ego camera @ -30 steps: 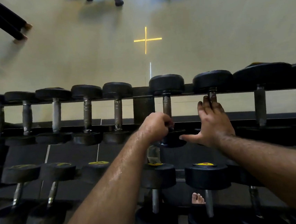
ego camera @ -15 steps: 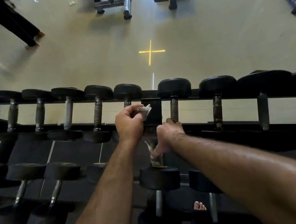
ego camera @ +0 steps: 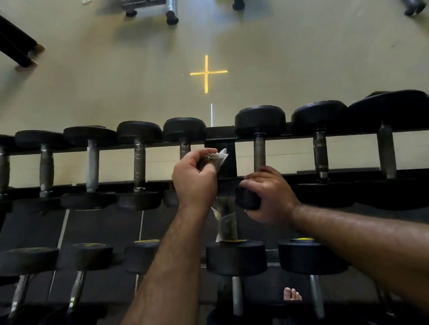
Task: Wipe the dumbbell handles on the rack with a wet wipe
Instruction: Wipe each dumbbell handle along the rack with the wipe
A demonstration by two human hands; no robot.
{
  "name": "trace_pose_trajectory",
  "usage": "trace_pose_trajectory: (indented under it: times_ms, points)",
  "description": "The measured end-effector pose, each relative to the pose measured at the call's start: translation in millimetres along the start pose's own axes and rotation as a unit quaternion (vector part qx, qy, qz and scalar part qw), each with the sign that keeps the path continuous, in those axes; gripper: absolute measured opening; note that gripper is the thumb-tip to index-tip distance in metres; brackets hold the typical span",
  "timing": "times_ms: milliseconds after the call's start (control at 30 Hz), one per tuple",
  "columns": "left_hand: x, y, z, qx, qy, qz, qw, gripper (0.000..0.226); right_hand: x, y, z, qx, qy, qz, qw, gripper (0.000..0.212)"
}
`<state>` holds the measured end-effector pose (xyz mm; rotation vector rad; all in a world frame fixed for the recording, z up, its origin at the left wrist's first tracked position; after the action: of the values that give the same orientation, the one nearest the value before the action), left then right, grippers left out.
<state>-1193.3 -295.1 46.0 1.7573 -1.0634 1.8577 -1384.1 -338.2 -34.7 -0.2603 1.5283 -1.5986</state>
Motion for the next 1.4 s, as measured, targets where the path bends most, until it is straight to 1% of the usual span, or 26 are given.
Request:
trace_pose_trajectory:
  times_ms: [133, 200, 267, 333, 367, 400, 433, 467, 500, 533, 567, 633, 667, 700, 800, 867, 933, 967, 1033, 1100, 1133, 1167, 1267, 1300, 1367, 1400]
  points:
    - [-6, 22, -4, 0.0, -0.001, -0.003, 1.0, 0.019, 6, -2, -6, 0.039, -0.043, 0.035, 0.998, 0.058]
    - [-12, 34, -5, -0.006, 0.001, 0.005, 1.0, 0.018, 15, -5, -13, 0.032, -0.059, 0.037, 0.997, 0.06]
    - [-16, 43, -7, -0.005, 0.009, 0.016, 1.0, 0.017, 20, -9, -14, -0.014, -0.078, 0.033, 0.996, 0.066]
    - [-12, 52, -8, 0.002, 0.034, 0.036, 0.999, 0.019, 23, -18, -11, -0.083, -0.097, 0.012, 0.992, 0.075]
    - [-8, 56, -8, 0.005, 0.053, 0.047, 0.997, 0.021, 26, -26, -10, -0.105, -0.102, -0.013, 0.989, 0.079]
    - [-5, 60, -8, 0.007, 0.072, 0.057, 0.996, 0.021, 31, -36, -8, -0.105, -0.102, -0.046, 0.988, 0.081]
    - [-2, 65, -6, 0.006, 0.086, 0.065, 0.994, 0.021, 40, -48, -7, -0.09, -0.082, -0.079, 0.989, 0.086]
    - [0, 72, -3, 0.002, 0.096, 0.076, 0.992, 0.019, 53, -63, -8, -0.06, -0.037, -0.11, 0.991, 0.093]
    - [1, 80, 0, -0.003, 0.102, 0.091, 0.991, 0.018, 68, -79, -11, -0.027, 0.03, -0.136, 0.99, 0.102]
    - [1, 88, 3, -0.005, 0.105, 0.11, 0.988, 0.017, 82, -93, -15, -0.013, 0.103, -0.158, 0.982, 0.113]
    - [1, 97, 6, -0.003, 0.105, 0.126, 0.986, 0.016, 94, -99, -21, -0.036, 0.165, -0.171, 0.971, 0.126]
    - [0, 114, 7, -0.005, 0.099, 0.143, 0.985, 0.014, 105, -93, -33, -0.134, 0.239, -0.157, 0.949, 0.15]
    - [-1, 123, 6, -0.018, 0.095, 0.143, 0.985, 0.013, 105, -86, -38, -0.169, 0.263, -0.138, 0.94, 0.159]
    - [-2, 131, 4, -0.038, 0.095, 0.146, 0.984, 0.013, 105, -81, -41, -0.178, 0.279, -0.127, 0.935, 0.164]
    - [-4, 144, -6, -0.106, 0.128, 0.217, 0.962, 0.014, 103, -74, -43, -0.156, 0.289, -0.127, 0.936, 0.17]
    - [-12, 142, -13, -0.202, 0.119, 0.31, 0.921, 0.013, 102, -74, -43, -0.15, 0.284, -0.126, 0.939, 0.17]
    - [-19, 132, -17, -0.301, 0.05, 0.378, 0.874, 0.012, 101, -75, -43, -0.144, 0.282, -0.132, 0.939, 0.169]
    - [-20, 126, -13, -0.323, 0.013, 0.38, 0.866, 0.012, 100, -75, -42, -0.144, 0.282, -0.133, 0.939, 0.17]
    - [-14, 118, 3, -0.313, -0.016, 0.365, 0.877, 0.012, 96, -76, -41, -0.153, 0.282, -0.139, 0.937, 0.171]
    - [-7, 115, 21, -0.254, 0.0, 0.363, 0.897, 0.012, 93, -75, -37, -0.164, 0.284, -0.147, 0.933, 0.173]
    - [-7, 117, 26, -0.233, 0.002, 0.368, 0.9, 0.01, 91, -74, -35, -0.17, 0.288, -0.15, 0.931, 0.174]
    - [-9, 121, 25, -0.234, 0.0, 0.386, 0.892, 0.007, 90, -73, -34, -0.175, 0.291, -0.153, 0.928, 0.175]
    - [-32, 127, 6, -0.307, 0.0, 0.472, 0.826, 0.013, 86, -72, -32, -0.184, 0.295, -0.154, 0.925, 0.178]
    - [-34, 123, 4, -0.326, -0.004, 0.477, 0.816, 0.014, 86, -72, -32, -0.187, 0.296, -0.152, 0.924, 0.179]
    - [-28, 114, 11, -0.372, -0.02, 0.436, 0.819, 0.007, 85, -72, -31, -0.19, 0.294, -0.151, 0.924, 0.179]
    - [-22, 110, 17, -0.4, -0.032, 0.402, 0.823, 0.009, 84, -72, -31, -0.192, 0.293, -0.151, 0.924, 0.179]
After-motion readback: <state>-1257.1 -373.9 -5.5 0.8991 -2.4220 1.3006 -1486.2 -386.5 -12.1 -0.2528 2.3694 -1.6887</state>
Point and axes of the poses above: each hand's wrist, its own z-axis towards the middle knuckle, its own y-axis out of the palm, x = y × z, the point moved 5 cm from there along z, towards the middle knuckle, and after that the axes turned 7 degrees about x, right-handed, at the moved point
